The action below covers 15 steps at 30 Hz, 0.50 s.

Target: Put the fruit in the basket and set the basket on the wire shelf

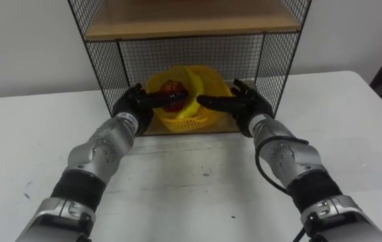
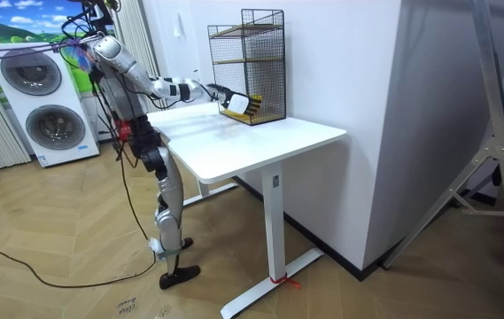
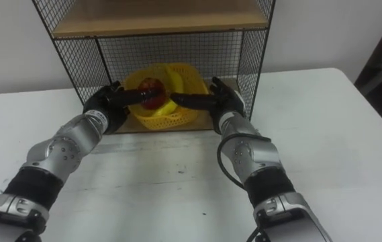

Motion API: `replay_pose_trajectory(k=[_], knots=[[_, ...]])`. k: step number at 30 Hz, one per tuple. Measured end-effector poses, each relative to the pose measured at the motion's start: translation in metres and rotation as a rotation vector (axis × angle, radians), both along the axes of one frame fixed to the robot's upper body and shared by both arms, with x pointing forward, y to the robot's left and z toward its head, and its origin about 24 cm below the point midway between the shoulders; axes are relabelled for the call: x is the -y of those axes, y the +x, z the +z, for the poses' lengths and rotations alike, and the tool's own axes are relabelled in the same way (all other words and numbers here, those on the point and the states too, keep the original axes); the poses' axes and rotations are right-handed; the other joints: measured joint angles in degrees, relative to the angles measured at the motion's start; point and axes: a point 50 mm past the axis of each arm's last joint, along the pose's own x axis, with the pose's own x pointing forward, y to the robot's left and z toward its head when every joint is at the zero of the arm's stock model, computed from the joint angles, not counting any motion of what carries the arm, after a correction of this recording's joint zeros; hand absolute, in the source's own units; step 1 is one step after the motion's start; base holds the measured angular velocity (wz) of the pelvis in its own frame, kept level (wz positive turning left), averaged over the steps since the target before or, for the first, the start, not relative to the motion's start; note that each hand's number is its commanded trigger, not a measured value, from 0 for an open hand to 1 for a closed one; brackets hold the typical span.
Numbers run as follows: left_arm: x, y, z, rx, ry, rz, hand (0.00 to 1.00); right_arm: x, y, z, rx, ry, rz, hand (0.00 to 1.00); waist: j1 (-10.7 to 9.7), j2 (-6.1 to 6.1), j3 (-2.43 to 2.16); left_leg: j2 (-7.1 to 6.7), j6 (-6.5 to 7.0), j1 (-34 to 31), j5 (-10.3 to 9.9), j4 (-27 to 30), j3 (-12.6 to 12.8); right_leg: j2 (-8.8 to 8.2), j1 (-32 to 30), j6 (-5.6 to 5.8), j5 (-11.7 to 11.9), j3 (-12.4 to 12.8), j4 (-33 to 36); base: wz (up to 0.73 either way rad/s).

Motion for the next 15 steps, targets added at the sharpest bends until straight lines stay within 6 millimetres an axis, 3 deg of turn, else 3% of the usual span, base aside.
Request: replay_pose_trajectory(k=[4,15], knots=[[-0.002,0.001,0.003,0.01,0.002,0.002,0.0,0.002,0.002,0.006,0.024,0.005,-0.004,0.0,0.1,0.22,-0.19,-0.01,-0.02,0.0,0.1,-0.1,0.0,-0.01,-0.1,0.0,0.0,0.0,0.0,0.0],[-0.018,0.009,0.047,0.189,0.025,0.005,0.0,0.021,0.009,0.033,0.14,-0.042,-0.014,0.0,0.4,0.32,-0.36,-0.04,-0.03,0.6,0.1,-0.5,0.0,0.04,0.0,0.0,0.0,0.1,0.0,0.0]])
